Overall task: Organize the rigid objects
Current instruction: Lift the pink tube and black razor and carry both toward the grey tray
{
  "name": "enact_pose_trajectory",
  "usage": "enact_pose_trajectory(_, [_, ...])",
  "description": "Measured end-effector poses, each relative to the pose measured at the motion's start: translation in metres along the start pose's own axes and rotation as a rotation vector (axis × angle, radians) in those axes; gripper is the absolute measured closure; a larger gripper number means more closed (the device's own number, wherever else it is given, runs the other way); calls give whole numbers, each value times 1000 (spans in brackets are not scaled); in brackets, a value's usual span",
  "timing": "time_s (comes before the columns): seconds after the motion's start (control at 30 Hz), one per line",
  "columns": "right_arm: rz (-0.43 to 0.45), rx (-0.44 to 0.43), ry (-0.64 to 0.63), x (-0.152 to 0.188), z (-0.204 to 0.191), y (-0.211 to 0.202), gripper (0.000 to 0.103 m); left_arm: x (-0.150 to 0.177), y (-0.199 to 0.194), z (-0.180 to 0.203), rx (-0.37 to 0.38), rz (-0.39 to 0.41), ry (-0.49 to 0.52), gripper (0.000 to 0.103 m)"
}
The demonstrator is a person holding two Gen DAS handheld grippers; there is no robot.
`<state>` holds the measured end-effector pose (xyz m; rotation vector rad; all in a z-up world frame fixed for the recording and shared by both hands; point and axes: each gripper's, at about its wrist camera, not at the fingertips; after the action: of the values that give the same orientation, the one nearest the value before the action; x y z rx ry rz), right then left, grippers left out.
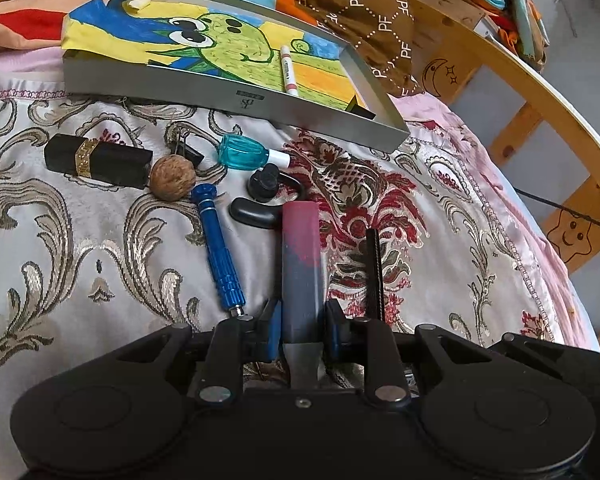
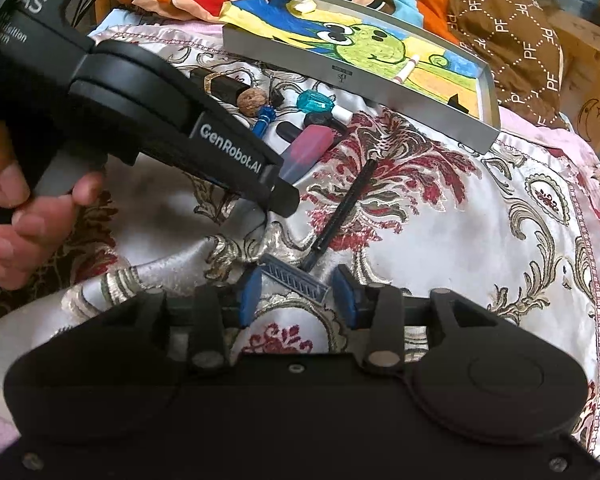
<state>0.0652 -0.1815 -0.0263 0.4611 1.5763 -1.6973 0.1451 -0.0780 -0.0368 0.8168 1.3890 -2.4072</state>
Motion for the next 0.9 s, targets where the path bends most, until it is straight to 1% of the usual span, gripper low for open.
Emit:
enact_pose_trajectory(0.07, [1, -5, -8, 0, -3, 3, 83, 0, -1, 0, 2, 5, -7, 78])
enact_pose_trajectory(0.23, [7, 0, -7, 1, -1, 2, 87, 0, -4, 0, 6, 15, -15, 78])
enact_pose_trajectory(0.5, [21, 19, 15, 0, 2, 0, 88, 0, -6, -6, 26, 16, -49, 78])
enact_pose_trajectory(0.67, [27, 27, 41, -1, 8, -2, 88, -2, -5, -12, 43, -1, -68, 78])
enact_pose_trajectory(0.9, [31, 28, 55, -1, 10, -4, 88, -2, -5, -20, 97, -33, -69, 77])
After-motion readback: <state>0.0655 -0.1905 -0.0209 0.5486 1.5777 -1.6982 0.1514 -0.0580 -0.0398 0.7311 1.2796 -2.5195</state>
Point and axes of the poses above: each gripper's, at about its wrist camera, not at the fingertips, and y roughly the way its jaws point, z to its right, x to its underside, and after that the axes turned 1 degree about -x, right-handed
